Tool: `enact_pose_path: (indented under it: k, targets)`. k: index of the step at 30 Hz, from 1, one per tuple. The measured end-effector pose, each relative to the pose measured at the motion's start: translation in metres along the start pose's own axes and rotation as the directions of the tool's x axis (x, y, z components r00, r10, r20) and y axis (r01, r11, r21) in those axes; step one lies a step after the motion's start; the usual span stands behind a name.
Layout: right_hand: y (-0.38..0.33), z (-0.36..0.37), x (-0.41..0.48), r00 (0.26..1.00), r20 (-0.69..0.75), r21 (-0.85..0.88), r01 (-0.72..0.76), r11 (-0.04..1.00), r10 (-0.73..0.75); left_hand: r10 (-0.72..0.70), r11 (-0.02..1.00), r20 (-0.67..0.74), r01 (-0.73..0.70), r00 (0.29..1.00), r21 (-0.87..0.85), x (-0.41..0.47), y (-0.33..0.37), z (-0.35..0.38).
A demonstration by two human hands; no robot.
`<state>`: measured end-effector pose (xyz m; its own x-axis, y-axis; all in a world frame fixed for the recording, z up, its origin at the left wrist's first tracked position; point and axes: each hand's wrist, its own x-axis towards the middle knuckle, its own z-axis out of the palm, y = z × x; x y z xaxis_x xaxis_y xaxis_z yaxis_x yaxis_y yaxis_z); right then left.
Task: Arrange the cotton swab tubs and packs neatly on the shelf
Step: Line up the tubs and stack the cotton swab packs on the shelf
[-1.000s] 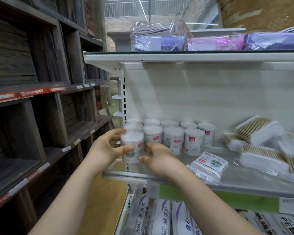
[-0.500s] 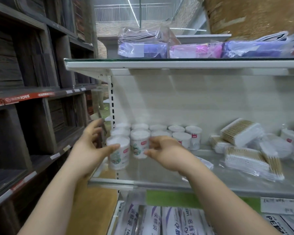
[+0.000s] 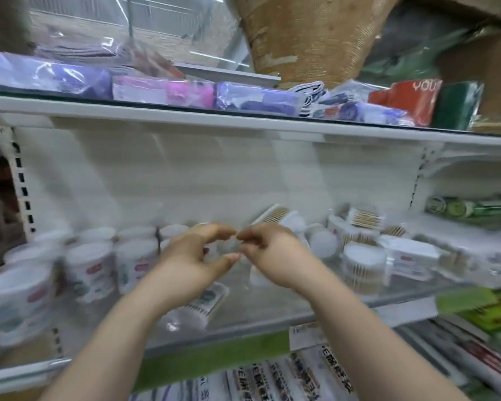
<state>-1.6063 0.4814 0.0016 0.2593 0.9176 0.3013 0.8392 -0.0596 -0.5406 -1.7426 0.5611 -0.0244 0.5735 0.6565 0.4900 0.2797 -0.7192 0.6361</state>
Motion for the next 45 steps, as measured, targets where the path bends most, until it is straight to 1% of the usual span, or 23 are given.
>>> enact_pose_path:
  k: [3,5,6,8,10,12,15,17,20,25,28,32,34,36,38,41,43,45]
  targets:
    - [0.028,-0.051,-0.008,0.994,-0.109,-0.071,-0.016,0.997,0.008,0.007,0.998,0.08,-0.012,0.997,0.055,0.006,0.004,0.016]
    - [0.051,-0.089,-0.014,0.983,-0.175,-0.102,-0.081,0.991,0.062,0.014,0.997,0.099,-0.021,0.995,0.077,0.008,0.007,0.021]
    - [0.064,-0.106,-0.02,0.979,-0.17,-0.11,-0.132,0.985,0.112,0.015,0.997,0.105,-0.023,0.994,0.079,0.008,0.009,0.025]
    - [0.084,-0.128,-0.03,0.972,-0.073,-0.175,-0.234,0.956,0.225,0.011,0.997,0.106,-0.019,0.994,0.074,0.009,0.012,0.029]
    - [0.1,-0.133,-0.038,0.949,0.045,-0.329,-0.28,0.902,0.311,0.004,0.997,0.114,-0.013,0.993,0.07,0.011,0.016,0.035]
    - [0.11,-0.124,-0.037,0.937,0.113,-0.418,-0.257,0.871,0.33,-0.029,0.996,0.124,0.019,0.992,0.082,0.011,0.019,0.041]
    - [0.122,-0.11,-0.032,0.926,0.157,-0.437,-0.246,0.865,0.343,-0.068,0.995,0.139,0.056,0.988,0.087,0.01,0.019,0.047]
    - [0.127,-0.106,-0.029,0.928,0.149,-0.438,-0.246,0.864,0.34,-0.076,0.995,0.142,0.065,0.987,0.078,0.009,0.018,0.049]
    - [0.129,-0.103,-0.027,0.937,0.124,-0.402,-0.254,0.88,0.327,-0.083,0.995,0.154,0.074,0.985,0.063,0.007,0.017,0.051]
    - [0.126,-0.096,-0.021,0.951,0.068,-0.246,-0.277,0.929,0.302,-0.086,0.996,0.158,0.084,0.984,0.016,0.006,0.019,0.053]
    - [0.119,-0.097,-0.017,0.961,-0.021,-0.167,-0.275,0.947,0.276,-0.078,0.997,0.161,0.081,0.984,-0.01,0.002,0.017,0.054]
    - [0.099,-0.098,-0.009,0.955,-0.196,-0.01,-0.227,0.974,0.22,-0.086,0.985,0.148,0.106,0.985,-0.133,-0.005,0.021,0.062]
    - [0.084,-0.092,-0.004,0.943,-0.26,0.035,-0.205,0.978,0.207,-0.091,0.959,0.153,0.128,0.984,-0.252,-0.006,0.025,0.064]
    - [0.067,-0.081,0.003,0.933,-0.304,0.081,-0.177,0.981,0.193,-0.081,0.926,0.123,0.12,0.989,-0.358,-0.003,0.03,0.06]
    - [0.051,-0.068,0.009,0.934,-0.307,0.108,-0.158,0.982,0.184,-0.045,0.924,0.072,0.069,0.996,-0.375,-0.001,0.034,0.056]
    - [0.033,-0.049,0.016,0.945,-0.247,0.155,-0.18,0.971,0.215,-0.01,0.94,-0.019,0.003,1.0,-0.34,-0.003,0.034,0.05]
    - [0.025,-0.037,0.018,0.95,-0.205,0.207,-0.195,0.959,0.237,-0.018,0.952,-0.061,-0.001,0.998,-0.305,-0.008,0.029,0.047]
    - [0.019,-0.027,0.019,0.956,-0.176,0.241,-0.191,0.952,0.236,-0.027,0.974,-0.093,0.005,0.995,-0.225,-0.012,0.023,0.044]
